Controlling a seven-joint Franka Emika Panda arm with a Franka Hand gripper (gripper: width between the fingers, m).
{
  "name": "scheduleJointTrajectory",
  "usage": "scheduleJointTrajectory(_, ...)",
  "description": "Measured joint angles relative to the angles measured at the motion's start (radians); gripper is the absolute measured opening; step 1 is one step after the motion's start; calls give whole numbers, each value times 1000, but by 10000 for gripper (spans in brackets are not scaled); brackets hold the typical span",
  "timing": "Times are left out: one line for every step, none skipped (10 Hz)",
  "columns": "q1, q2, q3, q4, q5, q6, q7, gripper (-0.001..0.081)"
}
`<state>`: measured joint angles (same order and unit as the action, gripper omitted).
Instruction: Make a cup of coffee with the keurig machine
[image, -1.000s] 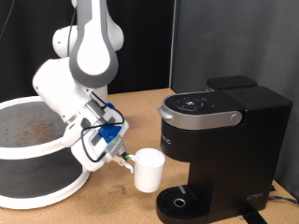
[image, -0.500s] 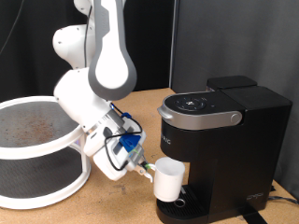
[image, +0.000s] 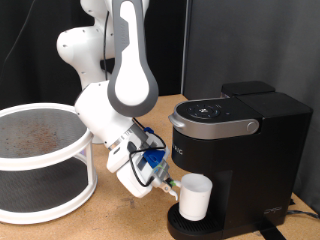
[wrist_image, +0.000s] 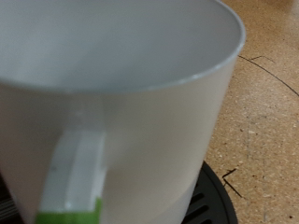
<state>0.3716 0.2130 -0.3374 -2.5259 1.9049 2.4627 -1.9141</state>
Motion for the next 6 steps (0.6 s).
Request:
scheduleJointTrajectory(1, 10, 9, 3, 13, 2, -9, 70)
scheduleJointTrajectory(1, 20, 14, 4, 23, 3, -22, 70)
scheduleJointTrajectory(1, 30, 16, 5, 32, 3, -33, 70)
scheduleJointTrajectory(1, 37, 17, 5, 42, 3, -42, 70)
scheduleJointTrajectory(1, 44, 17, 7, 56, 3, -49, 70)
scheduleJointTrajectory(1, 49, 17, 8, 58, 3, -51, 102)
